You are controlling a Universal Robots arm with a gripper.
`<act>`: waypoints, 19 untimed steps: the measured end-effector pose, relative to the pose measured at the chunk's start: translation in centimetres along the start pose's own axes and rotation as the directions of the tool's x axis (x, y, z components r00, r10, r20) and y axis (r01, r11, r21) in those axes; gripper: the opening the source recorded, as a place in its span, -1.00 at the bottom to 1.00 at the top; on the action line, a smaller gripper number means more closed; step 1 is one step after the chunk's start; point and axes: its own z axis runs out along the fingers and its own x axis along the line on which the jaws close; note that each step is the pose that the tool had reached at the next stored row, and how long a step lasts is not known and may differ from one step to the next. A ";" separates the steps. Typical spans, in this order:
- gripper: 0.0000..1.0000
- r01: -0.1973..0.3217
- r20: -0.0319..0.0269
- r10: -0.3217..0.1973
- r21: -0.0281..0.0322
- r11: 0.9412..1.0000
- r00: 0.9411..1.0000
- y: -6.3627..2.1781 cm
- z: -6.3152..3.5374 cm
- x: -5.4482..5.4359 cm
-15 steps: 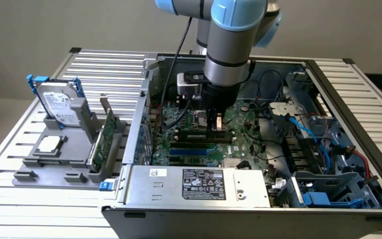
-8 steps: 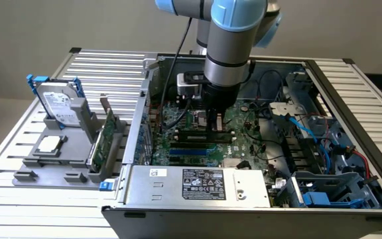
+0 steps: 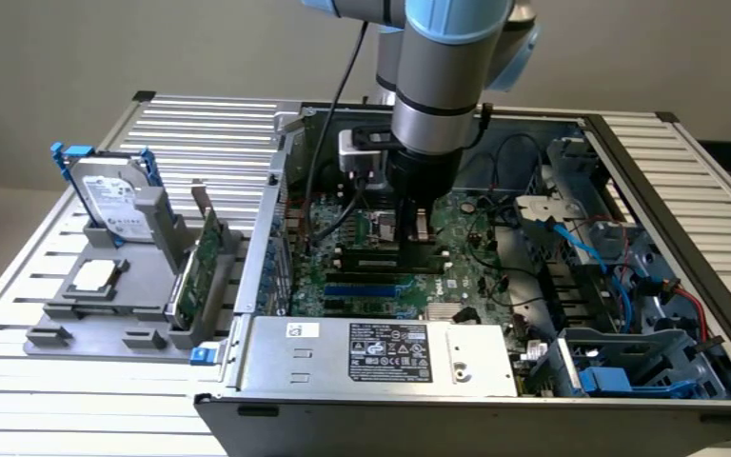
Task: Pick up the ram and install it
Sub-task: 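Insert the ram into the slot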
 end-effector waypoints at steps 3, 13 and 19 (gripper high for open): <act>0.03 0.000 0.000 0.000 0.000 1.000 1.000 0.11 -0.85 0.0; -0.39 -0.003 0.001 0.003 -0.001 1.000 1.000 0.22 -1.93 0.0; -0.79 -0.003 0.001 0.003 -0.001 1.000 1.000 0.22 -1.93 0.0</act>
